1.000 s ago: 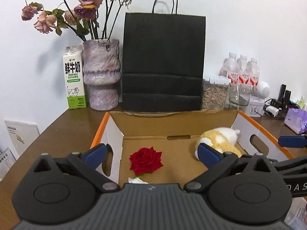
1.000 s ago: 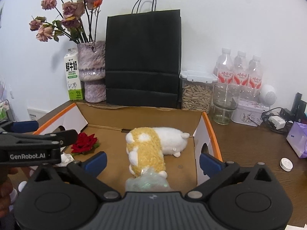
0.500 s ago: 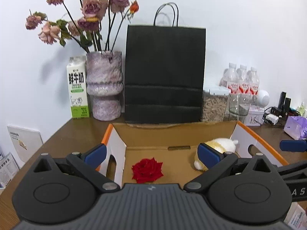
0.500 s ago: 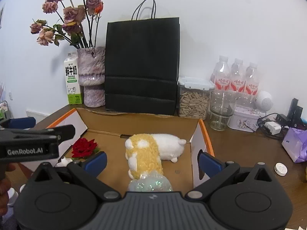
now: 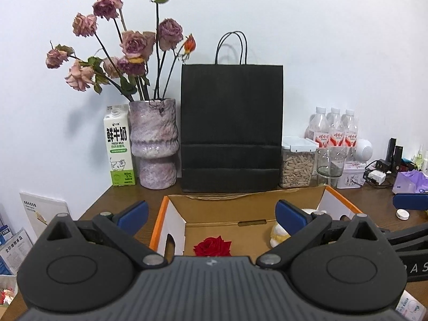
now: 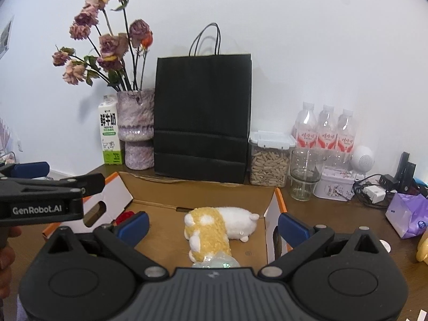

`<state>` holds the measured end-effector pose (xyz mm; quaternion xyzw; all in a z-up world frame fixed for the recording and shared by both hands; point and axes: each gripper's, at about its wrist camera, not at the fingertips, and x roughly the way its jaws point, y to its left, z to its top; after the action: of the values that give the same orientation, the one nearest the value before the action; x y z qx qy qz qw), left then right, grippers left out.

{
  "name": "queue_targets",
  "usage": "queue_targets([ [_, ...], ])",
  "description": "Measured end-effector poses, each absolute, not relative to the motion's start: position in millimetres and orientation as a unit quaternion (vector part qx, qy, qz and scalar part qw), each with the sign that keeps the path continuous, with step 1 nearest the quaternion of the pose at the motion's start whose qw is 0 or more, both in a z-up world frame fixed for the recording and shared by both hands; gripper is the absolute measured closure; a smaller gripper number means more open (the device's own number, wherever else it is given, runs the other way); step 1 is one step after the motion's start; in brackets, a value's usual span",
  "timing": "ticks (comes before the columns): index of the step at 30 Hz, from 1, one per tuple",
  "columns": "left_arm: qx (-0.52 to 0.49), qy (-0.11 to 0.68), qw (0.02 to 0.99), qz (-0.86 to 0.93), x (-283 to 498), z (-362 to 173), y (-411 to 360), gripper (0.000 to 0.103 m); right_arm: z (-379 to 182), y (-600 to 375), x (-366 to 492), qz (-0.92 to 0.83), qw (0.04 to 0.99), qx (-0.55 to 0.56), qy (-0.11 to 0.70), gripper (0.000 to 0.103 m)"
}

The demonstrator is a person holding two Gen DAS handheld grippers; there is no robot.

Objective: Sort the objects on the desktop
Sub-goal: 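Withdraw both tools from the box back over the table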

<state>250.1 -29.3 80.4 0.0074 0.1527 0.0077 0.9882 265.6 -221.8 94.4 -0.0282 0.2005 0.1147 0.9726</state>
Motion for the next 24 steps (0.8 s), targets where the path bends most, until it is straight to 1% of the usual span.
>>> queue_targets([
  [13,-0.009,0.153,0.988,0.002,205.8,92.1,-17.4,0.000,110.2,-226.7,212.5,0.111,0.976,-0.033,0.182,0.000],
  [24,0.009,0.157,0.987,0.024,152.1,86.5,11.4,0.000,97.7,-236.0,164.8,0.104,0.975,-0.041,0.193,0.000],
])
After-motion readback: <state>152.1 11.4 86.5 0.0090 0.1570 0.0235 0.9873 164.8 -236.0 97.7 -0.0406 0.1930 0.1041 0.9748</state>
